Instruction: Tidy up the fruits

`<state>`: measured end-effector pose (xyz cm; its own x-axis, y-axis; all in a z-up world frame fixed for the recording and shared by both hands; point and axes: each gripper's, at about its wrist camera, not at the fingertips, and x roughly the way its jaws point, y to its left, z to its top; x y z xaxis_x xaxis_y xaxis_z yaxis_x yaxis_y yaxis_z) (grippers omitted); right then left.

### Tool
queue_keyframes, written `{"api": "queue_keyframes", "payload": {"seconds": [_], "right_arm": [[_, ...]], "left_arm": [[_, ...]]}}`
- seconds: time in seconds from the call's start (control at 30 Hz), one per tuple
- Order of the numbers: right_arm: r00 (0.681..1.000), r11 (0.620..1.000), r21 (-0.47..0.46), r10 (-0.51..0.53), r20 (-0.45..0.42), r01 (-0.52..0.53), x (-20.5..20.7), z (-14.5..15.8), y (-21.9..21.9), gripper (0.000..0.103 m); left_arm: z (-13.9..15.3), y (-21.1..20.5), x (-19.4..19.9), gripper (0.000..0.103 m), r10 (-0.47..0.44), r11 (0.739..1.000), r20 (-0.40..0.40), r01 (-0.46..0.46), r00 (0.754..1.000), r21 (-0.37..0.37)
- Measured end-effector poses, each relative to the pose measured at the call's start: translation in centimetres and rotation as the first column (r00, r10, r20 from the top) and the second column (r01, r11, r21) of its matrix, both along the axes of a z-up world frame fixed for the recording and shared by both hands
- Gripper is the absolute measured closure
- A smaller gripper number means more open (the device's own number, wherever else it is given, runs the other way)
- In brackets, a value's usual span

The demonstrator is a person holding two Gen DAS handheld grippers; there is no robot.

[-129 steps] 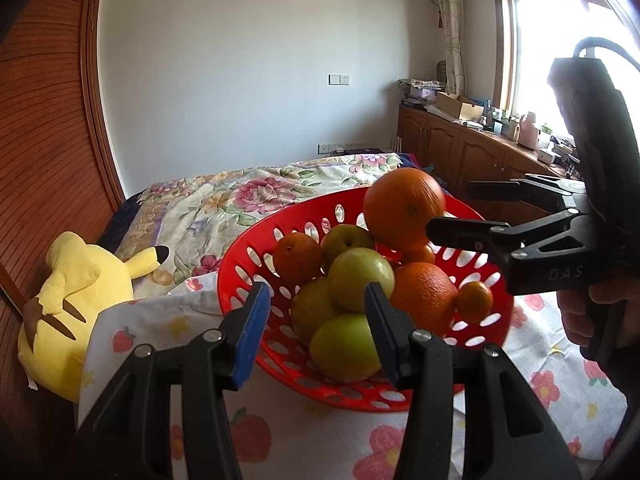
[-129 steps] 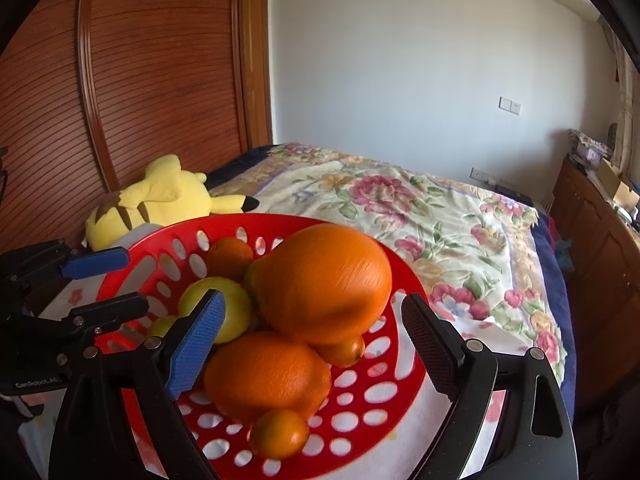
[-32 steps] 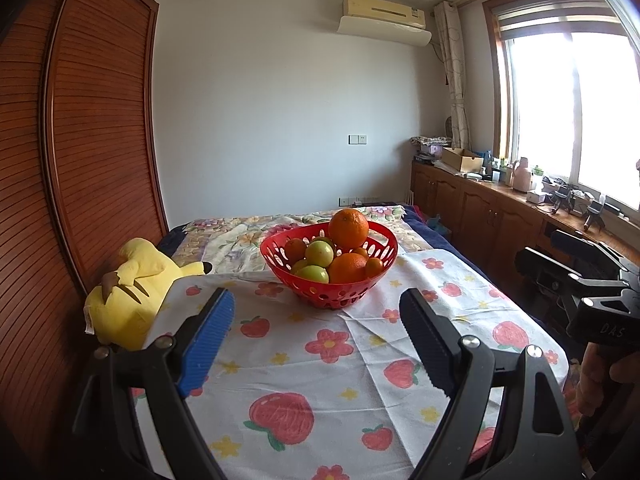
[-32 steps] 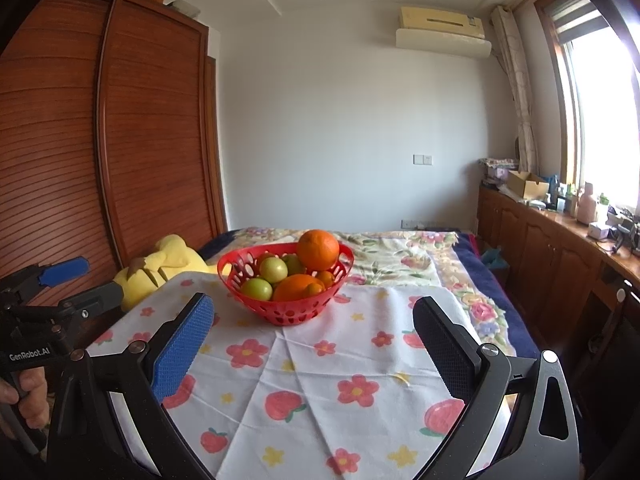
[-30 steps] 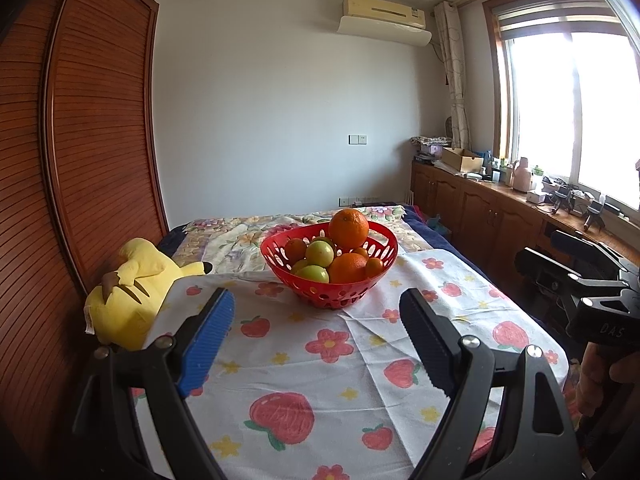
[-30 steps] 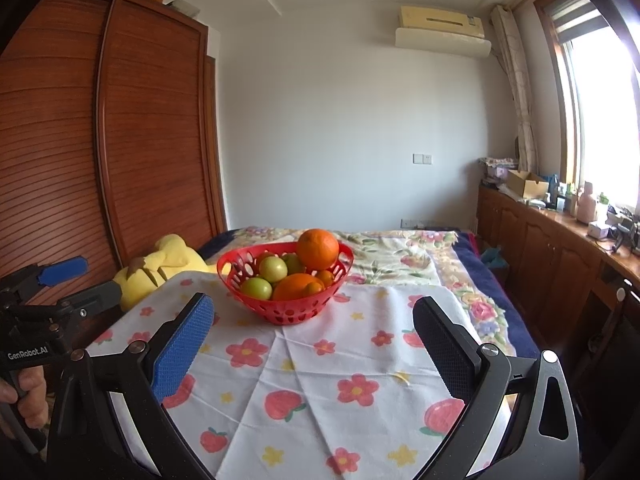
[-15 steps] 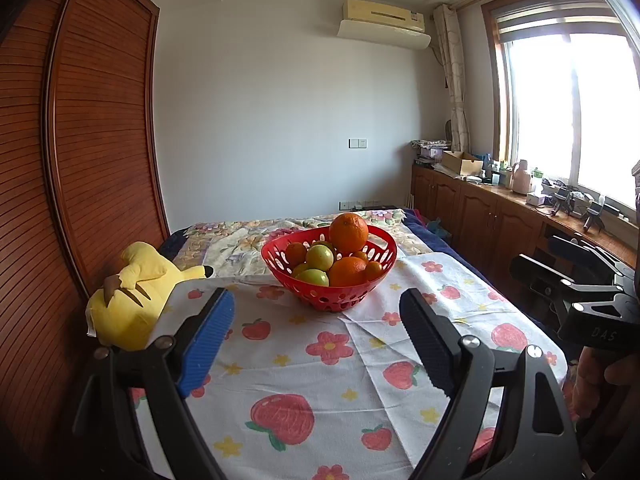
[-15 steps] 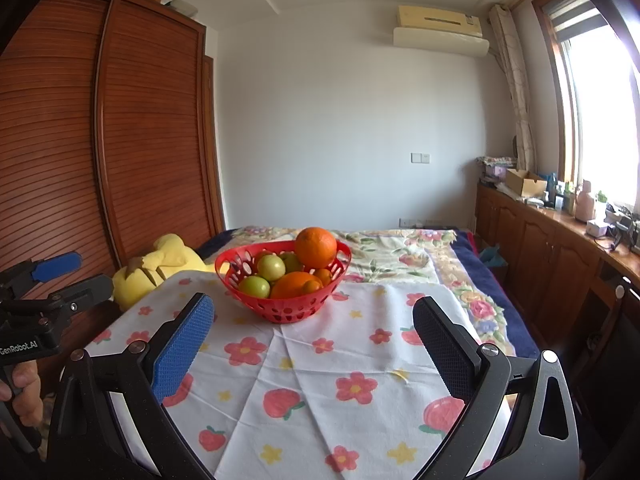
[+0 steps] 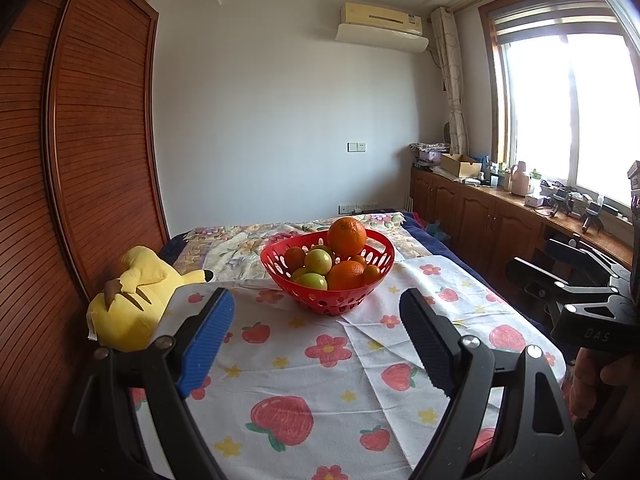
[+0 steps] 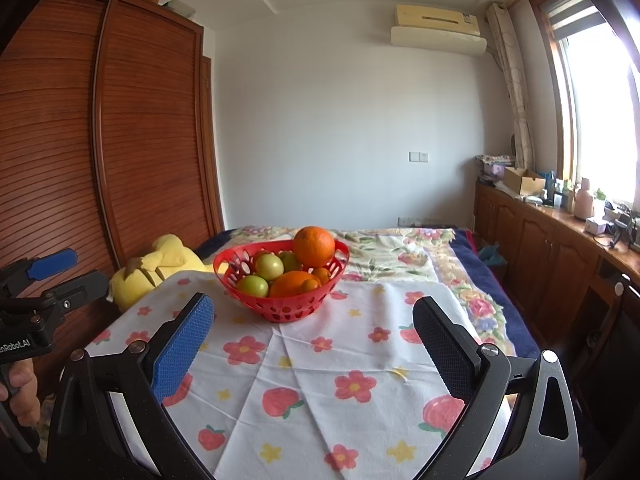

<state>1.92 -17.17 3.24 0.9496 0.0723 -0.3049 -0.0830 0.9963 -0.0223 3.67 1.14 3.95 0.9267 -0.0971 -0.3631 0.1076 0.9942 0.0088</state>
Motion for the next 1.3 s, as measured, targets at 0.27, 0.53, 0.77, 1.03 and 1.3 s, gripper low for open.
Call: {"api": "queue_keyframes", "payload": {"seconds": [0.27, 0.53, 0.77, 1.03, 1.3], "right_arm": [[1.0, 1.0, -0.001, -0.002, 0.0, 0.002, 0.09, 0.03, -0.1, 0.002], [1.0, 1.0, 0.0, -0.002, 0.001, 0.002, 0.0, 0.05, -0.26, 0.002], [1.0, 1.0, 0.001, -0.002, 0.0, 0.002, 0.01, 0.04, -0.27, 0.002], [1.0, 1.0, 0.002, -0.002, 0.001, 0.002, -0.02, 0.0, -0.3, 0.002], [1.0, 1.0, 0.001, -0.005, 0.003, 0.005, -0.05, 0.08, -0.34, 0.002]], "left_arm": [[0.02, -0.07, -0.01, 0.018, -0.001, 1.0, 0.001, 0.001, 1.0, 0.001], [0.09, -0.1, -0.05, 0.018, -0.004, 1.0, 0.003, 0.004, 1.0, 0.001], [0.23, -0.14, -0.11, 0.018, -0.006, 1.0, 0.004, 0.006, 1.0, 0.001], [0.21, -0.18, -0.15, 0.018, -0.005, 1.0, 0.005, 0.005, 1.0, 0.002], [0.27, -0.21, -0.19, 0.018, -0.004, 1.0, 0.006, 0.004, 1.0, 0.003]]}}
